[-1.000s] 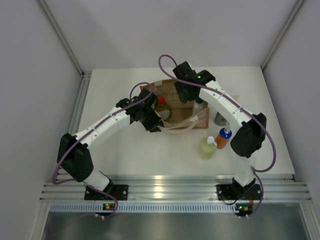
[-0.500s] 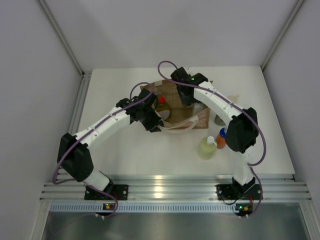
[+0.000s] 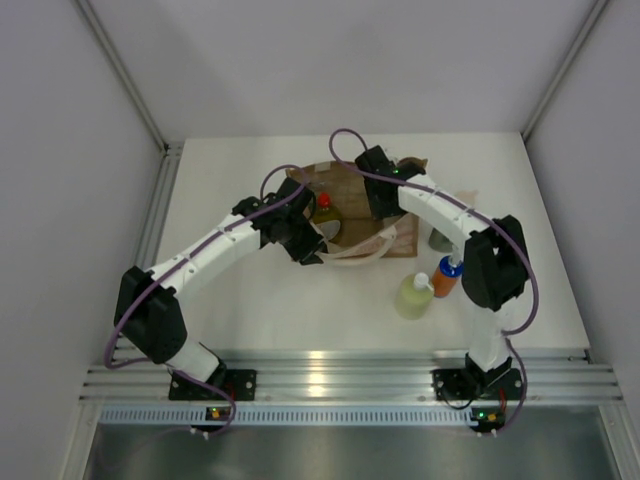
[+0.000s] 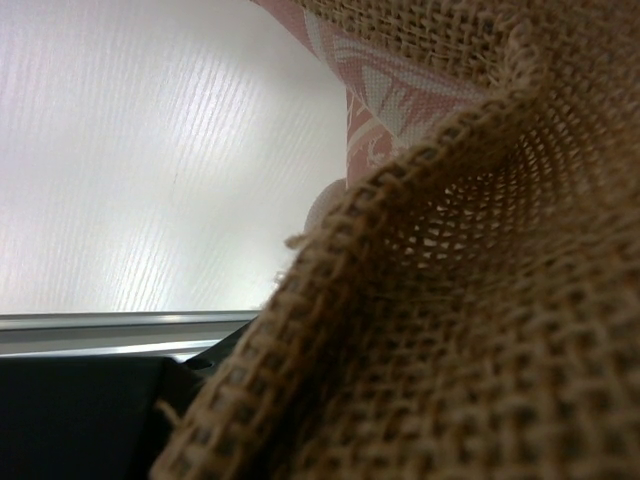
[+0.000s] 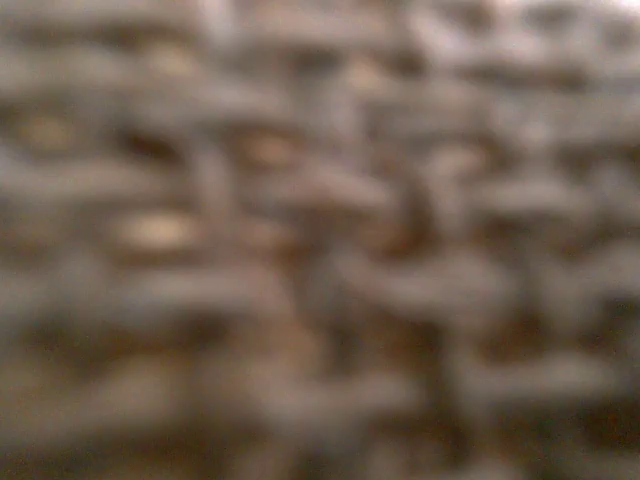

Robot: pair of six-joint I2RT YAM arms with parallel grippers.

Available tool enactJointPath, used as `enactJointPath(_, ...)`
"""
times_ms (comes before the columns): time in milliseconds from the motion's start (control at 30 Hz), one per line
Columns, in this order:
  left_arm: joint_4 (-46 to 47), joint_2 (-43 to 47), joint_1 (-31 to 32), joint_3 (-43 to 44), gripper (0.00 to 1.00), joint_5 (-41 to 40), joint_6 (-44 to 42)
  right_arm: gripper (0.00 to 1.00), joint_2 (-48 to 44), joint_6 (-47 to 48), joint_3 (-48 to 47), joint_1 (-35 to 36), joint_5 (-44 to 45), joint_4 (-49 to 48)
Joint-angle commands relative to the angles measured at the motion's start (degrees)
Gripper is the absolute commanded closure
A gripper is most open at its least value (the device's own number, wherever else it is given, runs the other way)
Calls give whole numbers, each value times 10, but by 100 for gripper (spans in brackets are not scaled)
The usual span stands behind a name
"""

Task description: Take the personal care products out of the canvas bag

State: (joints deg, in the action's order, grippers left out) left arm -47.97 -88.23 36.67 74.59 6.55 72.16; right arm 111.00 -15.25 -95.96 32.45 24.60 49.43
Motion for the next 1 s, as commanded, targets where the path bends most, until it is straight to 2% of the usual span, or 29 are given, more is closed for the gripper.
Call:
enactJointPath(0,5,17,6,10,69,15,-1,68,-15,-15,38,-21,-24,-27)
enactJointPath(33,4,17,5,10,69,15,-1,84,-23,-15,46,-22,-25,-34)
enactJointPath(100,4,19,5,10,69,15,0,100,-43,-16,55,-22,-24,-42)
enactJointPath(467,4,22,5,10,69,13,6,100,-140,-14,17,-20,-59,-51)
enactJointPath(767,4,19,5,11,68,10,14,100,-158,0,-22,-20,-115,-33)
enactJointPath(967,5,17,6,13,59,10,14,100,-155,9,-85,-18,-128,14)
